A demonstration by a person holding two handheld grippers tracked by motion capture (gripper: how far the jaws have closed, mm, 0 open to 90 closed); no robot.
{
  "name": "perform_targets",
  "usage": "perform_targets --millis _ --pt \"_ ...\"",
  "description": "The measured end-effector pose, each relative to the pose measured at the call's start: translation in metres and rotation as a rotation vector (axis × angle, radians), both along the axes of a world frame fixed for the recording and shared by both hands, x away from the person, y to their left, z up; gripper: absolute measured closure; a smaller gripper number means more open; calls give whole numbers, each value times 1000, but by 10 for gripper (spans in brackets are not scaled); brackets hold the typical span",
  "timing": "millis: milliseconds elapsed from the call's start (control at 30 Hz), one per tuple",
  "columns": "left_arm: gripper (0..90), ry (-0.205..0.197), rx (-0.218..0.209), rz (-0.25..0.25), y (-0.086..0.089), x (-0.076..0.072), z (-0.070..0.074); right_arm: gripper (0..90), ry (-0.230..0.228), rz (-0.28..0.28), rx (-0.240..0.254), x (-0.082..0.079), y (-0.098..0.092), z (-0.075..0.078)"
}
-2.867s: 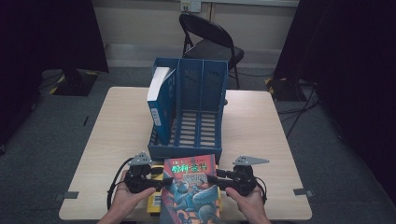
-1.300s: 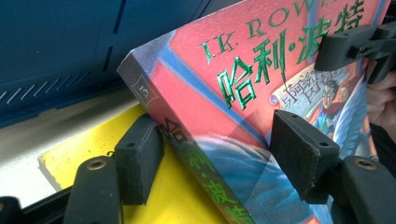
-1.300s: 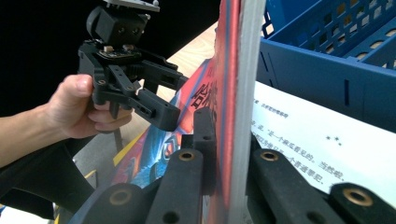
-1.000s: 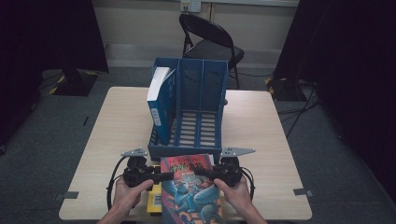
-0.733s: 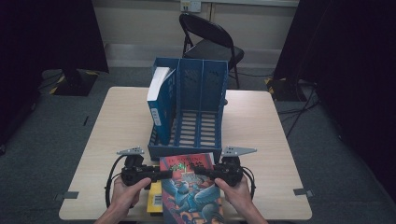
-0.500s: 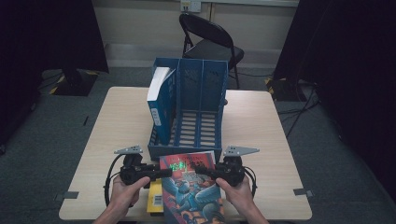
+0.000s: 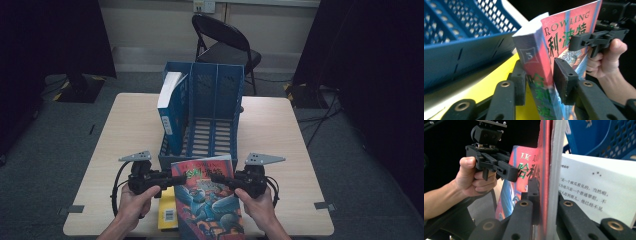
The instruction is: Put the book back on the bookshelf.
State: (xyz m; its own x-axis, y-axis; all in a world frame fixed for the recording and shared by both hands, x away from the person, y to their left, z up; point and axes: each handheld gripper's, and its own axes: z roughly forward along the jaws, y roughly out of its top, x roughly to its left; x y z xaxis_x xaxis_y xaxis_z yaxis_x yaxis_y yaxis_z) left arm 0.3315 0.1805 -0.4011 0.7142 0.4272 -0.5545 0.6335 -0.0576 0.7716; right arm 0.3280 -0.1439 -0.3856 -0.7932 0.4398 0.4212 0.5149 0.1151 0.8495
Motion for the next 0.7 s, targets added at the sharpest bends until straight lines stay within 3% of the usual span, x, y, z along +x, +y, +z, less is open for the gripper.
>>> perform_targets --millis 267,433,700 --pt "673 -26 6 0 -14 -1 9 855 -27 7 0 -3 4 11" --pt "703 2 -40 -18 -12 -3 12 855 -26 8 16 -7 2 13" --pt "731 -57 -56 -18 -9 -9 38 855 -66 14 57 -16 2 31"
